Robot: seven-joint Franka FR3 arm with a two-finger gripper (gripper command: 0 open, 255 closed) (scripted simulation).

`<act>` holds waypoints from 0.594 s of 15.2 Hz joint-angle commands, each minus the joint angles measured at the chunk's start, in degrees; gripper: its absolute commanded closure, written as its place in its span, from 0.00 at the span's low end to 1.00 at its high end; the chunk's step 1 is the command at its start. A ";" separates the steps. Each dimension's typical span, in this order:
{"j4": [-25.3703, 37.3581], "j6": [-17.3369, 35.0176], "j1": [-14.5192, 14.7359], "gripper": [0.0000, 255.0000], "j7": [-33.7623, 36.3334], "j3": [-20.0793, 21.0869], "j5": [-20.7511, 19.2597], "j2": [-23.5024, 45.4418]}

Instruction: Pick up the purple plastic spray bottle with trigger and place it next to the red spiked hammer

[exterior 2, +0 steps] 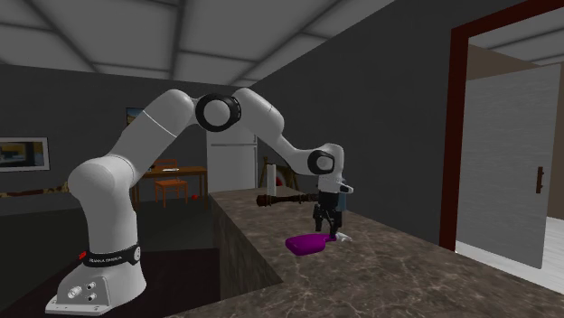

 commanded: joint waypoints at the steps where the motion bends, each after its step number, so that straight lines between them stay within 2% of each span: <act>1: -0.83 1.39 -0.15 0.00 -0.01 -0.14 -0.20 0.53; 9: -0.97 1.72 -0.16 0.00 0.02 -0.17 -0.24 0.72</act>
